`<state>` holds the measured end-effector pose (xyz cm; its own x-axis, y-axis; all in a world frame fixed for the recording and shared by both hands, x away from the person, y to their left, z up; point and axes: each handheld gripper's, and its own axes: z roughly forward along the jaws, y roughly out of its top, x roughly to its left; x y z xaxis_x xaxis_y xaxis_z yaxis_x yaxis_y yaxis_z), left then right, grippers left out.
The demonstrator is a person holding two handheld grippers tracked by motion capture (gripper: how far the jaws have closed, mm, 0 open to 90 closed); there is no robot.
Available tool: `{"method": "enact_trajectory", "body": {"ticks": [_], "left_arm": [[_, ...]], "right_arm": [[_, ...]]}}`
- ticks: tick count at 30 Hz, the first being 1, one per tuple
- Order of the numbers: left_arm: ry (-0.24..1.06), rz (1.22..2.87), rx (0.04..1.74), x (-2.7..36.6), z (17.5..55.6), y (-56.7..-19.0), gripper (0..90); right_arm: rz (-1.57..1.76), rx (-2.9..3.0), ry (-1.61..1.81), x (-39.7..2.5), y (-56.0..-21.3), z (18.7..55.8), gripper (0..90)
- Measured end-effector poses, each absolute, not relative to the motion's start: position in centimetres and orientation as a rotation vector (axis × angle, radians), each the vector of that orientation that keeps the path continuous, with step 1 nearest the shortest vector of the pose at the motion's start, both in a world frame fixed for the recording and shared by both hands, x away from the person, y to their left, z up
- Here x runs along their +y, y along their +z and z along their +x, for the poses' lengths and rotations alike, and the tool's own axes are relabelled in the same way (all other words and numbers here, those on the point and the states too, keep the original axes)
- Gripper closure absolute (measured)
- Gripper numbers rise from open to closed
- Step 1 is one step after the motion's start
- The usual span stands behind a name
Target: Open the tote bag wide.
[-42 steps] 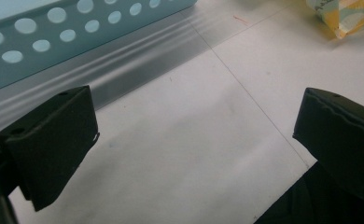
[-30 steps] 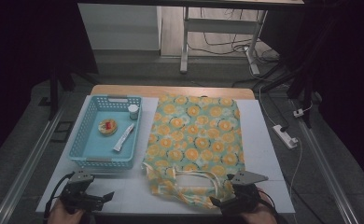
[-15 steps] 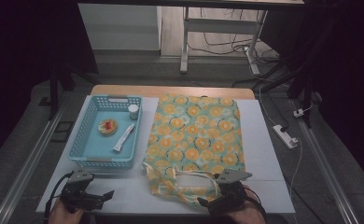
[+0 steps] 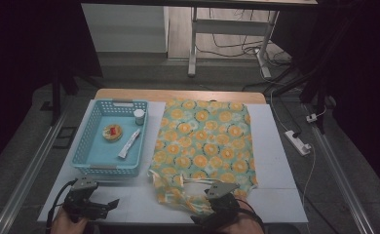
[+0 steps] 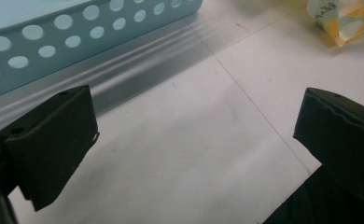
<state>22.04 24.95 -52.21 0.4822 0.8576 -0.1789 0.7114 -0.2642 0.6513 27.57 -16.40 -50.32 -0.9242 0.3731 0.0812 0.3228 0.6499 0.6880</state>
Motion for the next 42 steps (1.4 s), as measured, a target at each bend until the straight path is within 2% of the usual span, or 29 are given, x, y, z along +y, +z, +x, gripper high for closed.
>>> {"method": "enact_trajectory", "body": {"ticks": [3,6,16,17,18,19,28,42], "left_arm": [[0.270,2.050,1.288,24.9,22.1,-52.2,0.0],[0.271,2.054,1.286,24.9,22.1,-52.2,0.0],[0.268,2.066,1.282,24.8,22.1,-52.2,0.0],[0.268,2.067,1.281,24.7,22.1,-52.2,0.0],[0.269,2.067,1.281,24.7,22.1,-52.3,0.0],[0.270,2.069,1.281,24.7,22.1,-52.3,0.0],[0.267,2.079,1.278,24.6,22.2,-52.3,0.0],[0.264,2.082,1.276,24.6,22.2,-52.3,0.0]], "right_arm": [[0.555,2.825,1.126,-15.8,-50.8,27.3,10.0],[0.543,2.852,1.101,-15.7,-51.3,27.3,18.0],[0.522,2.899,1.006,-16.4,-51.3,27.7,66.1],[0.522,2.899,1.006,-16.4,-51.3,27.7,66.1],[0.521,2.893,1.020,-16.5,-51.1,27.8,72.2],[0.526,2.886,1.031,-16.6,-50.9,27.7,74.4],[0.522,2.846,1.107,-16.9,-49.3,27.7,85.9],[0.592,2.800,1.213,-17.7,-47.2,30.6,88.1]]}}
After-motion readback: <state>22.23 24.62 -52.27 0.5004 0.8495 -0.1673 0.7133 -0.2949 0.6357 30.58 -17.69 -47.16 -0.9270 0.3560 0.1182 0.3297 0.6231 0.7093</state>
